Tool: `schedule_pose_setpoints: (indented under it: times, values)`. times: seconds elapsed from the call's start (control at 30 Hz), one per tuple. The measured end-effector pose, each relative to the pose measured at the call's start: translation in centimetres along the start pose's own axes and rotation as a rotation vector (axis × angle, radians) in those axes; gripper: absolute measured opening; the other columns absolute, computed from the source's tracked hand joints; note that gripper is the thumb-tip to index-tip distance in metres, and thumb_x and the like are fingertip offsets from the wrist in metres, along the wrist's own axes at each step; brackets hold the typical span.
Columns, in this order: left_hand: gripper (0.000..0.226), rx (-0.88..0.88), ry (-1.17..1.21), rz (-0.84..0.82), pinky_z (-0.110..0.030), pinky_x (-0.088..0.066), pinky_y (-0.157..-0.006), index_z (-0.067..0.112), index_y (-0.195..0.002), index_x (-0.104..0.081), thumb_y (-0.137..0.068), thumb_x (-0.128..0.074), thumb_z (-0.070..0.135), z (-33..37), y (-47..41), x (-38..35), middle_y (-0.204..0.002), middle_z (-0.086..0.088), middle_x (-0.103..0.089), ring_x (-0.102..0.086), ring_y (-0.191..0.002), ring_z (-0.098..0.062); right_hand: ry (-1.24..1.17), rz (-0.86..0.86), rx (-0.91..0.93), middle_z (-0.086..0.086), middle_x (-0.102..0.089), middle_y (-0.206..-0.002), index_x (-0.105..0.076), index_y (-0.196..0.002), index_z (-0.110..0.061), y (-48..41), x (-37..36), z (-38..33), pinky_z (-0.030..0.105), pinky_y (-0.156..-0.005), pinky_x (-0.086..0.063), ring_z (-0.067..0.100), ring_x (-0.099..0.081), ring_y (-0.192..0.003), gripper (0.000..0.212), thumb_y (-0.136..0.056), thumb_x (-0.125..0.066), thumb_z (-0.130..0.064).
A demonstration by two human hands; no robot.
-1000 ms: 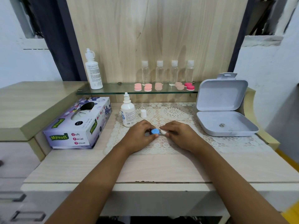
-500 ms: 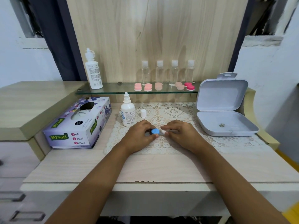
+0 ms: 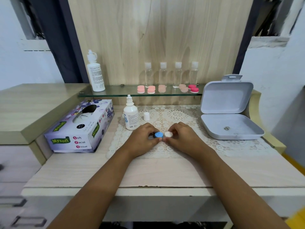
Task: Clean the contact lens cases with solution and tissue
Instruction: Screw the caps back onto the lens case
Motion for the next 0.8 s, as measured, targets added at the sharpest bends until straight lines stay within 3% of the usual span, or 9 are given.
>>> schedule_pose_setpoints:
  times: [0.1,0.2,0.27,0.4,0.47,0.6,0.73,0.8]
  values:
    - [0.026,0.002,0.001,0.004,-0.02,-0.041,-0.084,0.013,-0.107,-0.067,-0.083,-0.067,0.025,0.02,0.02,0.02,-0.102,0.002,-0.057,-0.054,-0.095,-0.01,-0.035,-0.056,0.023,0.003,-0.054,-0.11,-0.056,-0.125,-0.015,0.18,0.15,0.12,0.018,-0.085,-0.035,0.016,-0.052,-0.103,0.038,-0.087,-0.059,-0.023]
    - [0.026,0.002,-0.006,-0.002,-0.02,-0.041,-0.085,0.014,-0.107,-0.067,-0.084,-0.067,0.026,0.03,0.04,0.03,-0.102,0.003,-0.057,-0.053,-0.095,-0.009,-0.016,-0.028,-0.002,-0.001,-0.053,-0.097,-0.064,-0.106,-0.014,0.1,0.32,0.3,0.01,-0.068,-0.032,0.013,-0.052,-0.093,0.025,-0.085,-0.063,-0.026]
    - [0.025,0.001,-0.011,-0.007,-0.021,-0.041,-0.085,0.016,-0.107,-0.067,-0.084,-0.067,0.027,0.0,0.05,0.02,-0.102,0.004,-0.056,-0.053,-0.095,-0.008,-0.037,0.002,-0.033,-0.003,-0.05,-0.092,-0.061,-0.098,-0.013,0.14,0.32,0.32,0.01,-0.063,-0.033,0.01,-0.048,-0.086,0.027,-0.081,-0.068,-0.033]
    - [0.026,0.0,0.001,-0.003,-0.021,-0.041,-0.085,0.014,-0.107,-0.067,-0.084,-0.067,0.026,0.01,0.06,0.03,-0.101,0.003,-0.056,-0.054,-0.095,-0.01,-0.083,-0.051,-0.005,0.002,-0.052,-0.116,-0.053,-0.128,-0.016,0.29,0.3,0.03,0.018,-0.086,-0.035,0.011,-0.048,-0.099,0.039,-0.089,-0.057,-0.023]
    - [0.027,0.0,-0.001,0.0,-0.021,-0.041,-0.084,0.013,-0.107,-0.067,-0.084,-0.067,0.025,0.03,0.05,0.03,-0.102,0.002,-0.057,-0.054,-0.095,-0.01,-0.061,-0.062,0.013,0.002,-0.055,-0.115,-0.06,-0.121,-0.016,0.22,0.52,0.05,0.018,-0.087,-0.035,0.013,-0.052,-0.103,0.032,-0.09,-0.056,-0.02]
    - [0.026,-0.003,-0.009,-0.006,-0.02,-0.041,-0.084,0.015,-0.107,-0.067,-0.084,-0.067,0.026,0.01,0.04,0.02,-0.102,0.003,-0.057,-0.053,-0.095,-0.009,-0.066,-0.02,-0.045,-0.001,-0.056,-0.098,-0.062,-0.1,-0.014,0.27,0.5,0.26,0.019,-0.073,-0.036,0.012,-0.051,-0.092,0.025,-0.083,-0.065,-0.031]
    - [0.026,-0.004,-0.011,-0.007,-0.023,-0.042,-0.085,0.014,-0.107,-0.067,-0.084,-0.067,0.026,0.01,0.02,0.01,-0.102,0.002,-0.057,-0.054,-0.095,-0.01,-0.105,-0.03,-0.03,0.001,-0.054,-0.112,-0.049,-0.129,-0.015,0.35,0.19,0.03,0.02,-0.084,-0.035,0.011,-0.047,-0.098,0.043,-0.088,-0.058,-0.027]
    - [0.027,-0.001,-0.011,-0.005,-0.022,-0.041,-0.084,0.014,-0.108,-0.067,-0.084,-0.067,0.026,0.04,0.0,0.02,-0.102,0.002,-0.057,-0.054,-0.095,-0.01,-0.129,-0.054,-0.025,0.0,-0.052,-0.119,-0.051,-0.13,-0.018,0.36,0.32,0.02,0.019,-0.088,-0.034,0.011,-0.049,-0.102,0.041,-0.09,-0.055,-0.022]
Point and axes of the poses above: each hand's wrist, its own y-axis away from the middle knuckle, its own x-axis out of the back of the hand, z = x × y, the point moved 3 cm from there along -y, towards the middle knuckle
